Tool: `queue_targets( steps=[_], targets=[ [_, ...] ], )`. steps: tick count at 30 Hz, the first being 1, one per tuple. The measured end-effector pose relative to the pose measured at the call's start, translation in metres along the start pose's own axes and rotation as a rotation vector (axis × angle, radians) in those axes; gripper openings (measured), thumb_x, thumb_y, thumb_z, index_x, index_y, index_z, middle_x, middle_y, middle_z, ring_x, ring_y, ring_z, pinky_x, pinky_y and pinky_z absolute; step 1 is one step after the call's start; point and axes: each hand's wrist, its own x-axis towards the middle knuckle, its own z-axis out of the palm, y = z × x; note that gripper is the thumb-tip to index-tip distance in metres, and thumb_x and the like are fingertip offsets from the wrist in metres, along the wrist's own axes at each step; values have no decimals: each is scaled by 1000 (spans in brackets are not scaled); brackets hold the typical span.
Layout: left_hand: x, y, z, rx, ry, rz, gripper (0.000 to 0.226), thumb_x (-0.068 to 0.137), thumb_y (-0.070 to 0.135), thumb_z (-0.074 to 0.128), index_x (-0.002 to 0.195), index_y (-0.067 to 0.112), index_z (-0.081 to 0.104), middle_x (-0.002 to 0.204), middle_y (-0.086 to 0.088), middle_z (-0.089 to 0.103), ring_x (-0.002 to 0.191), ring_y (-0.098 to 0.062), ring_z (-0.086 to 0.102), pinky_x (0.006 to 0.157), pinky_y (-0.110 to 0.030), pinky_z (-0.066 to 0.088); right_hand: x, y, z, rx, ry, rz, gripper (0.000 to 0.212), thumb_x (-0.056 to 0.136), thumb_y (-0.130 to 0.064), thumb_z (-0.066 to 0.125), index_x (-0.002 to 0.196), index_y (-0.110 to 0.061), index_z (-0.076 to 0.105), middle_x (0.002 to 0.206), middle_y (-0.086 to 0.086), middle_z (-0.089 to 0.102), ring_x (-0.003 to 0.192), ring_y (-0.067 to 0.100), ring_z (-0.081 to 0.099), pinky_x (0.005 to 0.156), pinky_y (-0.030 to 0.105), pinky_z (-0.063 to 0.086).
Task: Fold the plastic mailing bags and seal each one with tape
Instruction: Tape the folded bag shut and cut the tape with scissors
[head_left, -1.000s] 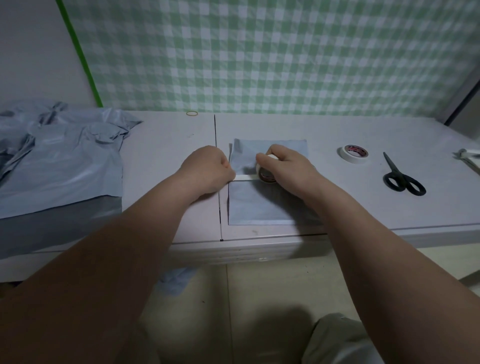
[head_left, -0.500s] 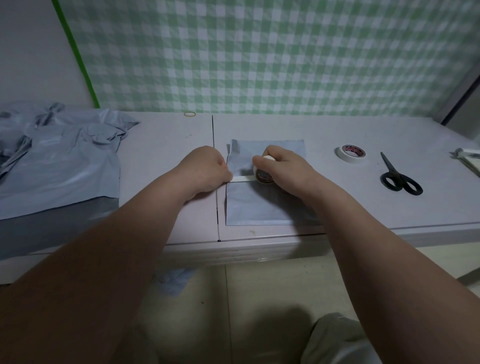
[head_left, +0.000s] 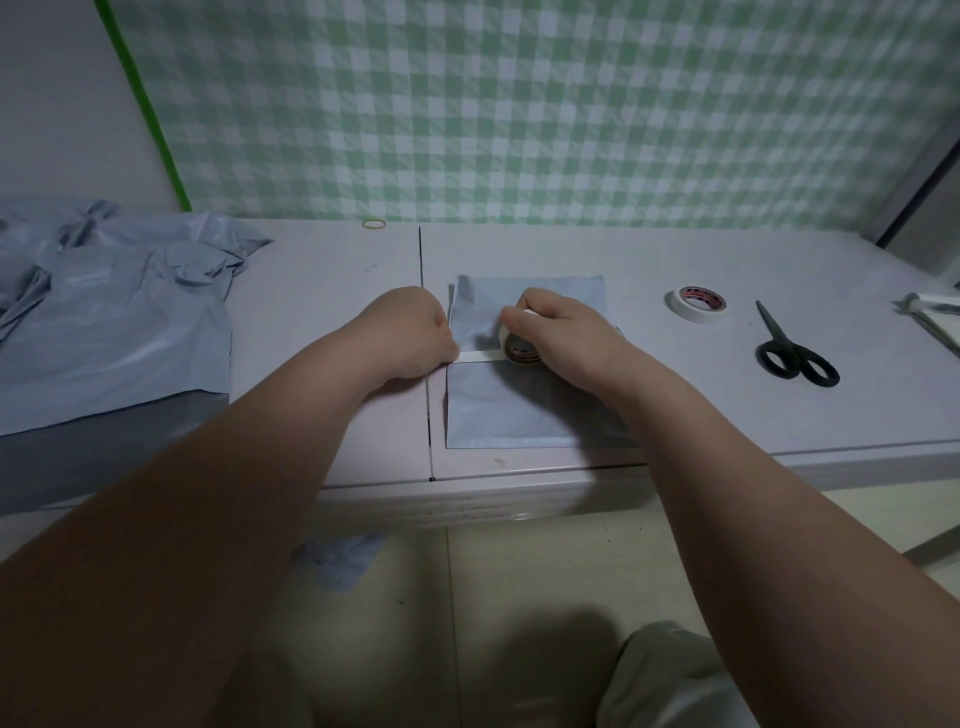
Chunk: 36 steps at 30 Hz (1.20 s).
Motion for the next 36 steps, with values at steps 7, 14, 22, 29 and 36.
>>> queue_targets(
  steps=[7,14,22,29,36],
  targets=[
    [2,0,3,95,-12,16,18,84,13,59,75,-1,63,85,-20,64,85,-33,59,67,-33,43,2,1,2,-28,-5,0,28,93,-34,47,71,-17,44,70,-3,48,70,15,44,65,31,35],
    [2,3,2,179,32,23,10,82,16,62,79,7,58,87,-11,62,87,-28,58,67,-29,42,3,2,3,-98,8,-10,30,91,-37,48,68,-18,44,69,-6,52,71,16,49,71,35,41],
    [-23,24,7,25,253,57,35,81,-2,49,113,11,53,112,-11,61,105,-29,54,84,-34,44,2,-1,4,-125,5,-25,28,90,-37,47,69,-19,44,68,-5,53,70,16,50,74,39,44],
    [-53,26,44,108,17,161,74,96,22,38,151,14,-12,133,-13,54,117,-30,51,105,-38,31,0,-1,4,-109,0,-49,30,91,-37,48,68,-18,42,71,-2,54,73,18,51,71,38,42],
    [-53,18,52,368,-19,188,66,98,49,20,152,15,3,159,-2,9,147,-13,4,119,-45,1,-1,3,-2,71,-20,21,16,86,-32,59,92,-17,59,96,3,64,88,17,57,78,33,44]
  ],
)
